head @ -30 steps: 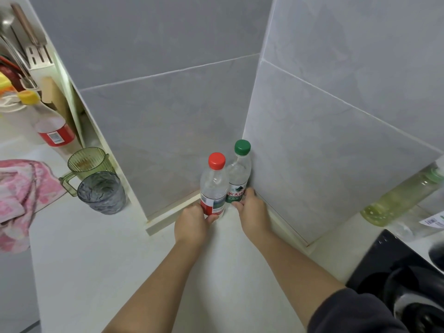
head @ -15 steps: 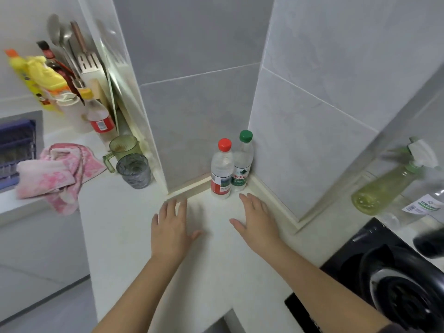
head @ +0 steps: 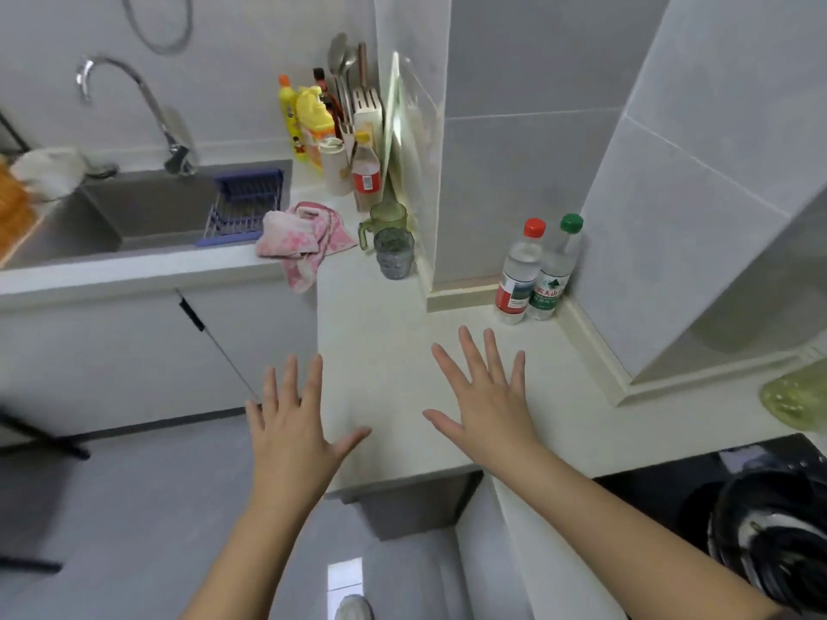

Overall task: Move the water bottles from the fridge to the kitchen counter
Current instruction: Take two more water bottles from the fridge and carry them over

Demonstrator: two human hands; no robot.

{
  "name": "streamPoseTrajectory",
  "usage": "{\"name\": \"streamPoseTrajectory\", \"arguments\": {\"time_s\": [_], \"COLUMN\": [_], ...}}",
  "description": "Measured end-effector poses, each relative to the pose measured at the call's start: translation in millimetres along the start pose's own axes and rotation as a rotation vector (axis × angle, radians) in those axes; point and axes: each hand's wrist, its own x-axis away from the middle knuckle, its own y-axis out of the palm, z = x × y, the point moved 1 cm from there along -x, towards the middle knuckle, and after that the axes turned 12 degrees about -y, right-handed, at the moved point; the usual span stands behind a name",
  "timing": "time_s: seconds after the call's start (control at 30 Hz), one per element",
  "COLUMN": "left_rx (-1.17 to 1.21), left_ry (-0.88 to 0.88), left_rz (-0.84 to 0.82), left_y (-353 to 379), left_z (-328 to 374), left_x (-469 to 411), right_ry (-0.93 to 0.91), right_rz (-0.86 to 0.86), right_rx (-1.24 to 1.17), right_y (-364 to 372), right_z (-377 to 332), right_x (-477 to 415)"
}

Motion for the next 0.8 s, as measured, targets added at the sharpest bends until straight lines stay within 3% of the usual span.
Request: {"name": "streamPoseTrajectory", "arguments": {"time_s": [0.47, 0.8], "left_rx": [0.118, 0.004], "left_ry": [-0.373, -0.471], "left_rz": [0.205, 0.289], "left_y": [-83, -136], "left_z": [-168, -306], "left_x": [118, 274], "right_ry": [-0.498, -0.793], "right_rz": [-0.016, 0.040], "right_rx": [-0.075, -0.102], "right_y": [-27, -33], "right_z": [-196, -388], "right_x": [-12, 77]}}
